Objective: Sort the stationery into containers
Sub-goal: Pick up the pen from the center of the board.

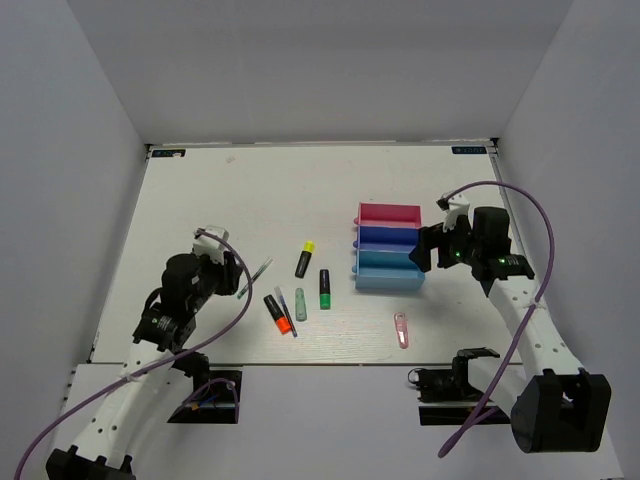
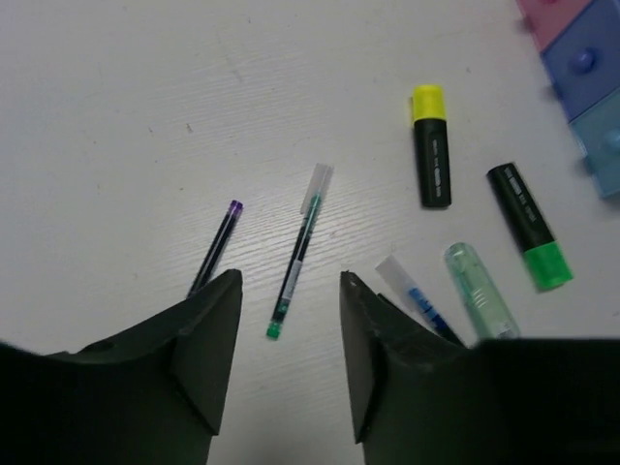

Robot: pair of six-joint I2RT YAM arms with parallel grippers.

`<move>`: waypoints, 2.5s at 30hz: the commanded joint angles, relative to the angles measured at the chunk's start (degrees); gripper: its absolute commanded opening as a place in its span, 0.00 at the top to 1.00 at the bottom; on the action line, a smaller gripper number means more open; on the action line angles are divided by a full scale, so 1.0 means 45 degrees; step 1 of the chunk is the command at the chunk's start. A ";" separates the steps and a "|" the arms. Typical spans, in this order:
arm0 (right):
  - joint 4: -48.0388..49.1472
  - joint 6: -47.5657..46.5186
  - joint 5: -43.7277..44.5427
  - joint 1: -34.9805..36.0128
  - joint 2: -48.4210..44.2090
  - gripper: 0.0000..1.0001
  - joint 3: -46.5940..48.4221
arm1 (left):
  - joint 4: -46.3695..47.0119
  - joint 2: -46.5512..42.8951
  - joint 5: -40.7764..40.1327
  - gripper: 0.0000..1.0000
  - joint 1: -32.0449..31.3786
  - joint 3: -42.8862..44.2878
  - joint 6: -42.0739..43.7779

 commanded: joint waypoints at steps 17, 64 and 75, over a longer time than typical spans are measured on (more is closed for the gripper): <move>-0.2196 -0.2634 -0.1899 0.0271 -0.0153 0.24 0.0887 | -0.2426 0.7819 -0.0434 0.23 -0.0022 0.3885 0.0689; -0.2350 -0.2869 -0.2249 0.0291 -0.1054 0.10 0.0690 | -0.2464 1.1888 0.0481 0.99 0.1014 0.7060 0.2040; -0.2507 -0.5421 -0.3987 0.0330 -0.0897 1.00 0.0127 | -0.1275 1.4558 0.3489 0.99 -0.3866 1.4349 0.2739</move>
